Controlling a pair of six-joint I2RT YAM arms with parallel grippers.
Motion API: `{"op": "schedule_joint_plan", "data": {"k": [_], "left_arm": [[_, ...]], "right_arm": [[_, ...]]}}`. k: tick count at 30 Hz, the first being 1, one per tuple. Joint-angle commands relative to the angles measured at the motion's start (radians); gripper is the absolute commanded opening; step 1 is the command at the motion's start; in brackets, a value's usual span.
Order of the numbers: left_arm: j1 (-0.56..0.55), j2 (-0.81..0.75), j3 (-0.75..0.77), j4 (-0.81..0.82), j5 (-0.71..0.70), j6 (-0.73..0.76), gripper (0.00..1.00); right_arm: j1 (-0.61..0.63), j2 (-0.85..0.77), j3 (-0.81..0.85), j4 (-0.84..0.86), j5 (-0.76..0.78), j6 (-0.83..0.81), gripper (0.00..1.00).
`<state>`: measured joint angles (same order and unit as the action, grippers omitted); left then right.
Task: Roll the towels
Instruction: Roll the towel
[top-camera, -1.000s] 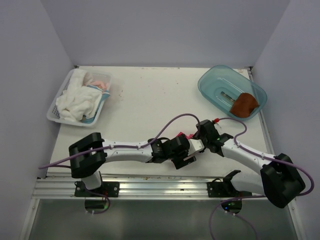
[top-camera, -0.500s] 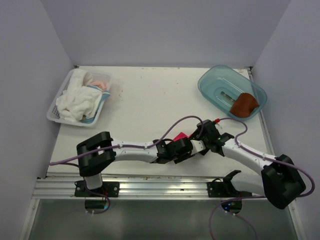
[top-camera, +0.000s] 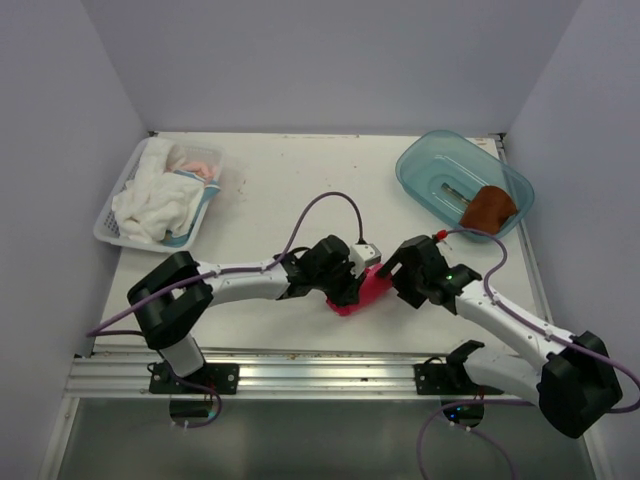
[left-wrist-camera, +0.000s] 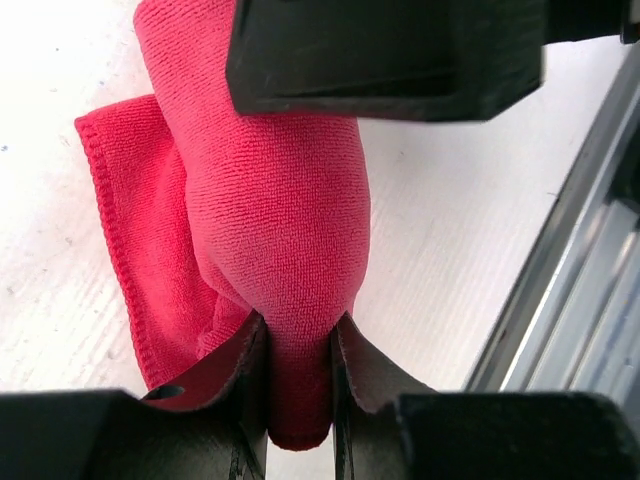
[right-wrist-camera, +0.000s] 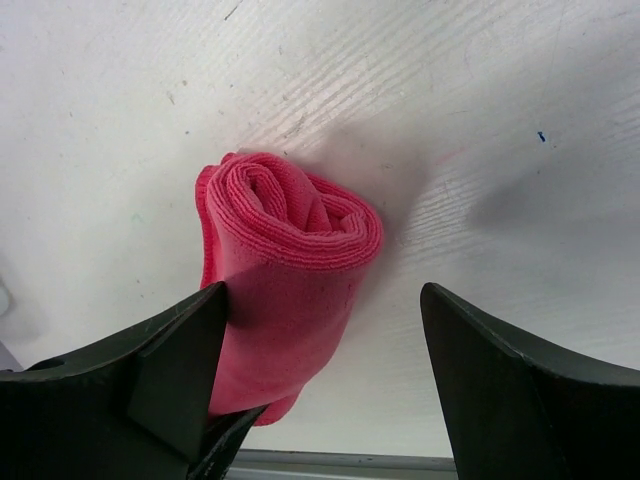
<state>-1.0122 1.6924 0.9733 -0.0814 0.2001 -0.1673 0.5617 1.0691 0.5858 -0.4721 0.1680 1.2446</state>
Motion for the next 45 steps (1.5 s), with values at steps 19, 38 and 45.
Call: {"op": "schedule_joint_plan", "data": {"k": [19,38,45], "left_arm": [[0.187,0.016,-0.268,0.488,0.507,-0.386,0.18],[0.208,0.049,-0.255,0.441,0.499,-0.362,0.5],[0.208,-0.078,-0.176,0.203,0.392,-0.233,0.83]], "right_arm": [[0.024,0.02,-0.168,0.282,-0.111,0.091,0.82],[0.076,0.08,-0.166,0.33,-0.035,0.162,0.41],[0.075,0.078,-0.043,0.109,0.037,0.102,0.35]]}}
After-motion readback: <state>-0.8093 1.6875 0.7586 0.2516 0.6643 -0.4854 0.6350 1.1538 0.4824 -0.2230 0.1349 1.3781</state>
